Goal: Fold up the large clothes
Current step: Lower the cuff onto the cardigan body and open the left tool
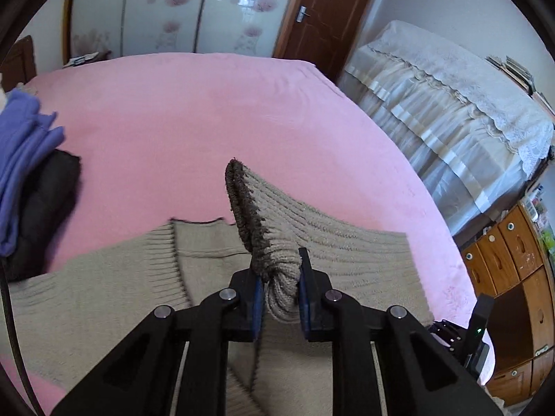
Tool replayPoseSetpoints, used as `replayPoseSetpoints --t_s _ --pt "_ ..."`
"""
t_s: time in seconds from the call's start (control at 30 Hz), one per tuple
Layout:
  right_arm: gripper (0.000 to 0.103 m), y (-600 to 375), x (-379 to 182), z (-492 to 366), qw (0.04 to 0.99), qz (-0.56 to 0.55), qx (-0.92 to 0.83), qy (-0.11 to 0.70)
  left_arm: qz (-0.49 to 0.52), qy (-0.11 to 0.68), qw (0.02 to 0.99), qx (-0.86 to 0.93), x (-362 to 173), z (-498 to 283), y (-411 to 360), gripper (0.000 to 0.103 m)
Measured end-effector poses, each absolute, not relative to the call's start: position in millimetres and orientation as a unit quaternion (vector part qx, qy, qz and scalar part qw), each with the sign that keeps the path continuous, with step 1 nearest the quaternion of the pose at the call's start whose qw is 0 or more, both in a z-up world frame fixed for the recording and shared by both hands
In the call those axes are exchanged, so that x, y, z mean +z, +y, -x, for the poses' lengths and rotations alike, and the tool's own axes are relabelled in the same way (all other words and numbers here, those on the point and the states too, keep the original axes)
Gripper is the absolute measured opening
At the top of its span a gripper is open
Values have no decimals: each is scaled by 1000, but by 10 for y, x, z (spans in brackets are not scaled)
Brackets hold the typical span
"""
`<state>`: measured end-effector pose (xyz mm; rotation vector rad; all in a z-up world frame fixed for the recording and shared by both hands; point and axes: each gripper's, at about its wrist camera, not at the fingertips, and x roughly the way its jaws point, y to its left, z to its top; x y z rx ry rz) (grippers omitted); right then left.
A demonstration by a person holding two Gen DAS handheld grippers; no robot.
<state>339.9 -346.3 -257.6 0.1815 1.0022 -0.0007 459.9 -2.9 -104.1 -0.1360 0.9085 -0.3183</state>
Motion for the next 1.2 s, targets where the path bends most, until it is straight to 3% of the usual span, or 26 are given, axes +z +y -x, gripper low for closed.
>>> replayPoseSetpoints --t_s 0.07,0.23,0.67,0.77,0.87,1.1,1.2 --pt "24 -3416 -2573 -3405 872 -85 8 482 65 443 884 -133 -1086 -4541 196 14" --pt "21 -3313 -2553 -3406 874 -63 2 481 97 488 864 -83 -1573 -4489 759 15" --pt "22 -2942 -2552 -3276 872 79 -15 483 96 540 834 -56 -2603 -4488 1050 16" --pt "29 -2931 -2472 -3198 870 87 -5 485 94 542 833 -62 -2722 -4523 1041 21" --pt "51 -2991 -2342 -3115 870 74 12 488 111 540 832 -67 -2746 -4555 1108 24" --pt "52 -3112 -1857 -3001 883 41 28 466 107 536 834 -70 -2634 -4586 1133 24" --pt "52 -3114 -1777 -3123 886 23 21 462 82 537 838 -57 -2554 -4561 1050 16"
